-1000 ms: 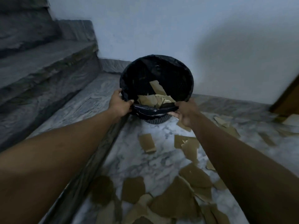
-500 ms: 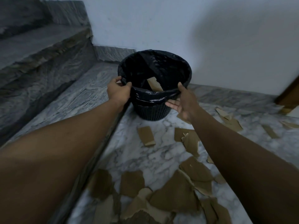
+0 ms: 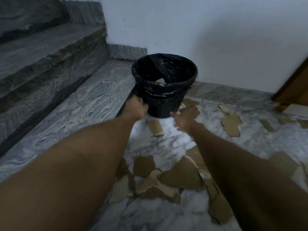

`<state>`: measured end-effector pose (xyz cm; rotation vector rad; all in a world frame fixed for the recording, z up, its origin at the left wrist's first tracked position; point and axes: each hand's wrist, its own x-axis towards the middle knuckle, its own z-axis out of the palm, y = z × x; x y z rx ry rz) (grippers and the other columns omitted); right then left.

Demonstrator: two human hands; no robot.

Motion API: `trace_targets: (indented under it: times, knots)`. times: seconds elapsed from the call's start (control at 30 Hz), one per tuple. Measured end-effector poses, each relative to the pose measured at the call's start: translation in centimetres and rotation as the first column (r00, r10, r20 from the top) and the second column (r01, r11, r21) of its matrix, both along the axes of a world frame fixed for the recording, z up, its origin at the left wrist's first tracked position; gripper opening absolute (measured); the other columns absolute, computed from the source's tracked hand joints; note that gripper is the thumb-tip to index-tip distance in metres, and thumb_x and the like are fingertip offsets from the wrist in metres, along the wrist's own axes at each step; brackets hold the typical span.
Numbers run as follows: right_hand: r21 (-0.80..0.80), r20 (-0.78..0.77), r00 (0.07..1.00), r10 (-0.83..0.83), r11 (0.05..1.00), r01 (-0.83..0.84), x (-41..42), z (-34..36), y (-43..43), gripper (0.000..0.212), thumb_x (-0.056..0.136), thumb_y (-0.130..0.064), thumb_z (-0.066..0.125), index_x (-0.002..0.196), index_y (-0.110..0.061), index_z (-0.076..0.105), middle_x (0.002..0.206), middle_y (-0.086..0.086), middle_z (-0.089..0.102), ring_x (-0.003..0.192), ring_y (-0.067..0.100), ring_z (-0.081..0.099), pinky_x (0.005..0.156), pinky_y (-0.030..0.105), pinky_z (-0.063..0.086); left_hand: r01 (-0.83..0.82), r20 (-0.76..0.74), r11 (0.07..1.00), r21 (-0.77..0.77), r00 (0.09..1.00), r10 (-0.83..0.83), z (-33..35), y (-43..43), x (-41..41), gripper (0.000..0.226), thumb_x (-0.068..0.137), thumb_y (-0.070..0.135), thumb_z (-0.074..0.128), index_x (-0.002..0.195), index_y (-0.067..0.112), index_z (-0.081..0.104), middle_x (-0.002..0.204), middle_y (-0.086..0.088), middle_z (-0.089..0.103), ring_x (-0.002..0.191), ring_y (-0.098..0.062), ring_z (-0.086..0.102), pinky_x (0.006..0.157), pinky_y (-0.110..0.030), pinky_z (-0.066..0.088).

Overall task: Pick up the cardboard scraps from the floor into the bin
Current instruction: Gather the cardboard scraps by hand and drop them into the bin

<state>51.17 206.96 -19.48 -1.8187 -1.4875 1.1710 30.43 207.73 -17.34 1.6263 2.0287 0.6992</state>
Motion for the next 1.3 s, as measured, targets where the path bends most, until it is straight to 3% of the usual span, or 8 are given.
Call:
trace_targets:
  times: [0.2,0.37,0.6,0.7,0.87,1.03,1.13,1.3]
  knots:
    - [-0.042,0.408,0.729,0.550,0.809,-0.587,-4.3,-9.2,-11.5,0.039,0.090,-0.020,0.070,0.125,-0.005,0.063,0.126,0.015,0.060,0.120,0.034,0.056,0.096,0.038,0.046,0.052,-0.232,0.780,-0.624,0.940,-0.249,-14.1,-10.2,-3.7,0.088,0.086,0.039,0.069,0.155,0.016,0.019,0.158,-0.018,0.015,0.141,-0.043,0.026,0.103,-0.042,0.042]
    - [-0.235,0.690,0.219,0.690,0.499,-0.834,-6.3,-10.9,-15.4,0.061,0.087,-0.037,0.070,0.142,-0.022,0.048,0.142,0.009,0.043,0.132,0.036,0.036,0.103,0.055,0.030,-0.060,-0.056,0.808,-0.586,0.998,0.033,-16.0,-12.6,-6.3,0.112,0.073,0.054,0.078,0.157,0.017,0.014,0.163,-0.009,0.009,0.149,-0.036,0.011,0.116,-0.038,0.022]
    - [-0.291,0.781,0.070,0.620,0.461,-0.838,-6.5,-10.6,-15.3,0.055,0.089,-0.033,0.066,0.136,-0.012,0.049,0.136,0.018,0.042,0.132,0.038,0.033,0.105,0.055,0.027,0.048,-0.393,0.789,-0.613,0.848,-0.356,-14.5,-12.4,-7.1,0.147,0.033,0.090,0.058,0.157,0.024,0.016,0.165,-0.008,0.001,0.149,-0.037,0.013,0.118,-0.052,0.019]
    - [-0.281,0.779,0.092,0.621,0.476,-0.833,-6.5,-10.7,-15.2,0.050,0.091,-0.025,0.063,0.137,-0.013,0.048,0.139,0.019,0.038,0.134,0.040,0.030,0.105,0.056,0.026,0.111,-0.409,0.770,-0.628,0.795,-0.448,-11.3,-12.1,-6.0,0.098,0.052,0.085,0.052,0.134,0.031,0.058,0.162,-0.006,0.021,0.145,-0.034,0.026,0.117,-0.044,0.021]
    - [-0.254,0.734,0.190,0.652,0.523,-0.814,-6.5,-10.0,-14.6,0.034,0.091,-0.013,0.062,0.124,-0.014,0.053,0.133,0.015,0.047,0.127,0.036,0.041,0.108,0.058,0.023,0.110,-0.380,0.712,-0.694,0.784,-0.491,-10.4,-15.1,-3.7,0.105,0.068,0.077,0.066,0.149,0.017,0.036,0.155,-0.010,0.032,0.140,-0.033,0.033,0.114,-0.038,0.031]
    - [-0.267,0.364,0.614,0.701,0.710,-0.652,-6.2,-8.2,-12.0,0.048,0.084,-0.025,0.074,0.128,-0.019,0.056,0.131,0.009,0.056,0.125,0.033,0.051,0.109,0.053,0.030,0.097,-0.408,0.681,-0.726,0.736,-0.540,-11.5,-18.0,-2.4,0.089,0.060,0.076,0.062,0.137,0.031,0.048,0.138,-0.008,0.036,0.129,-0.041,0.030,0.104,-0.047,0.034]
    - [-0.112,0.047,0.864,0.501,0.862,-0.494,-5.7,-6.6,-11.0,0.025,0.085,-0.023,0.077,0.098,-0.015,0.058,0.093,0.006,0.059,0.088,0.023,0.060,0.069,0.031,0.046,0.050,-0.443,0.711,-0.702,0.751,-0.490,-12.7,-18.1,-3.2,0.090,0.058,0.064,0.070,0.135,0.027,0.042,0.136,-0.010,0.034,0.123,-0.038,0.036,0.105,-0.046,0.038]
    - [-0.098,0.085,0.950,0.302,0.951,-0.293,-2.7,-5.2,-8.3,0.042,0.086,-0.037,0.076,0.108,-0.005,0.061,0.101,0.010,0.065,0.095,0.026,0.063,0.074,0.031,0.046,-0.001,-0.335,0.722,-0.692,0.887,-0.319,-11.4,-17.4,-2.4,0.074,0.075,0.053,0.072,0.133,0.014,0.049,0.142,-0.020,0.041,0.124,-0.039,0.044,0.108,-0.039,0.037]
